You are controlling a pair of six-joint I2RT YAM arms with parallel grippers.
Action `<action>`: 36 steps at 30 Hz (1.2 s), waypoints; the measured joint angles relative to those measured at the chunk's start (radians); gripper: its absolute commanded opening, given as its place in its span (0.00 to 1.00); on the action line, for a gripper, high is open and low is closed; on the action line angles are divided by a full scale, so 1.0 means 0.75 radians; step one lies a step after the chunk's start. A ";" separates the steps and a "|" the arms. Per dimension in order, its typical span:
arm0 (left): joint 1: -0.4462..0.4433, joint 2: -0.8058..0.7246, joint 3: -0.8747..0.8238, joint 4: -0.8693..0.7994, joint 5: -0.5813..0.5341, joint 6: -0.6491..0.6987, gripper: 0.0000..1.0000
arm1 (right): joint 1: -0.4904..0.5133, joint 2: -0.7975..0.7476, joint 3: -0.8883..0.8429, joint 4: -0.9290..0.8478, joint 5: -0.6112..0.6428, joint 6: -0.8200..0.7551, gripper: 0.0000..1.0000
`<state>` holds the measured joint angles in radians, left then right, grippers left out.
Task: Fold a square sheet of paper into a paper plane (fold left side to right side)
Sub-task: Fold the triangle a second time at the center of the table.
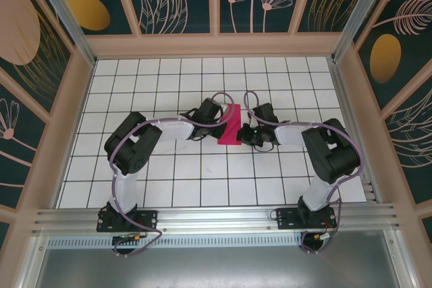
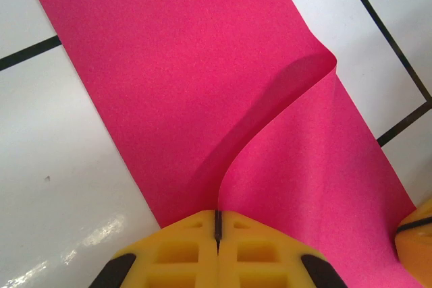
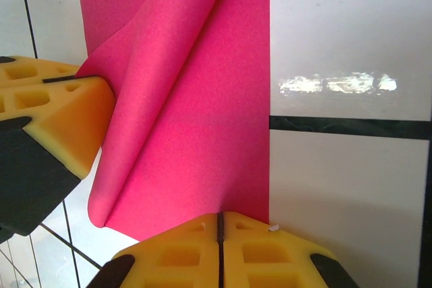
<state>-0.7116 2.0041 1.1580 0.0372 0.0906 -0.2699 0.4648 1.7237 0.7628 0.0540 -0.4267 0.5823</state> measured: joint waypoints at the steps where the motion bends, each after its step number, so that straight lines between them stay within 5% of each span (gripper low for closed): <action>1: 0.001 0.000 0.000 0.003 0.005 0.000 0.00 | 0.000 0.001 0.001 -0.002 0.000 -0.001 0.10; 23: 0.001 0.014 0.003 0.026 0.009 0.000 0.00 | -0.120 -0.128 0.024 -0.016 -0.109 0.052 0.10; 36: 0.001 0.015 0.003 0.031 0.009 0.000 0.00 | -0.084 0.183 0.285 0.108 -0.167 0.160 0.10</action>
<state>-0.7113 2.0151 1.1599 0.0605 0.0971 -0.2699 0.4019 1.8610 0.9764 0.1349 -0.5518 0.7021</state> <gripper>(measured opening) 0.060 0.097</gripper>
